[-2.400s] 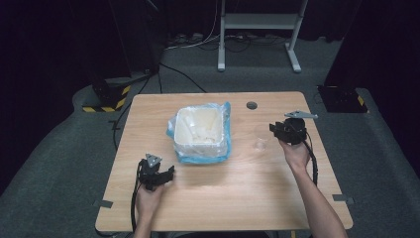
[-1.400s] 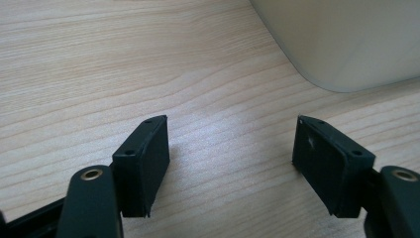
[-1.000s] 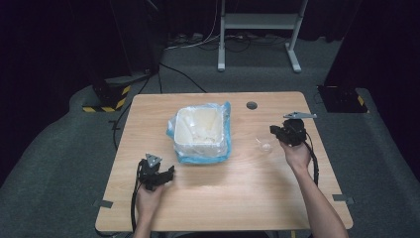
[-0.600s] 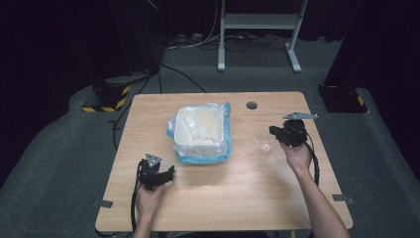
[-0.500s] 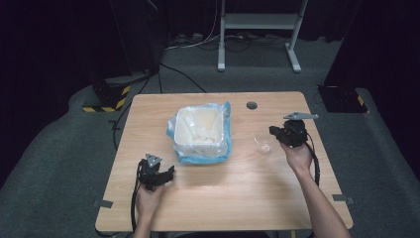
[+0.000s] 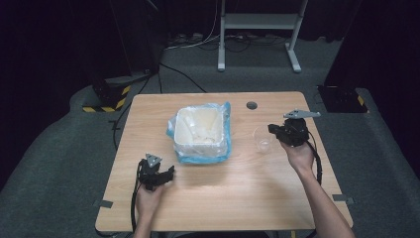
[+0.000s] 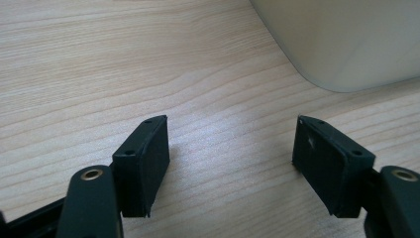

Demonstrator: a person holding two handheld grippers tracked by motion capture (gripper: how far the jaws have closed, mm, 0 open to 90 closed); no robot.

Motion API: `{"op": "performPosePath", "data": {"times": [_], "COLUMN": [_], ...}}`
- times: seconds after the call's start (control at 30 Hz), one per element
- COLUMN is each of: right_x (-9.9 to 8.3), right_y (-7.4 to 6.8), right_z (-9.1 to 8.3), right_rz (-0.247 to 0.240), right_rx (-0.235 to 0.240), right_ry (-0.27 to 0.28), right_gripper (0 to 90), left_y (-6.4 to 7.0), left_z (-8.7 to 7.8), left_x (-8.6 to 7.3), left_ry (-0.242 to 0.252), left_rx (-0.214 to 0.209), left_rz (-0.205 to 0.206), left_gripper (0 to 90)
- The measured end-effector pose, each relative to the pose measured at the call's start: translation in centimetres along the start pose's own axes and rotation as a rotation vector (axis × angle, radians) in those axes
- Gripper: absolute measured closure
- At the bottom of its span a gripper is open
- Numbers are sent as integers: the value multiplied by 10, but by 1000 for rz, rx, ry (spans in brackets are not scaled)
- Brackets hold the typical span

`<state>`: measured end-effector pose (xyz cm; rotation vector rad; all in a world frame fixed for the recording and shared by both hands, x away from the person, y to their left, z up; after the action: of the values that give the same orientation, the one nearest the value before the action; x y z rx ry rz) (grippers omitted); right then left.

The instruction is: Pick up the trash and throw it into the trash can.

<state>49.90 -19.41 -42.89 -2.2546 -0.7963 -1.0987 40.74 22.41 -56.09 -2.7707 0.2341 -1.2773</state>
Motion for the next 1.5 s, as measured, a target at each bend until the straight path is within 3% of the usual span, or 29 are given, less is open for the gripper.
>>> {"op": "performPosePath", "data": {"times": [1.5], "right_x": [59], "right_y": [-42], "right_z": [-14], "right_rz": [-62], "right_rx": [141], "right_ry": [81], "right_gripper": [861], "left_y": [0], "left_z": [0], "left_x": [0], "left_ry": [0], "left_rx": [0], "left_rz": [-1], "left_gripper": [302]}}
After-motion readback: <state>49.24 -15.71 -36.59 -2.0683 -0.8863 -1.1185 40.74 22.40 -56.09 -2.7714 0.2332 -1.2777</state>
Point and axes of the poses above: each handheld gripper's, and its own axes: z roughly forward along the jaws, x roughly out of its top, y roughly to its right, the point moved 5 cm from there along z, roughly forward along the jaws, and after that the axes turned 12 degrees about x, right-handed, at the moved point
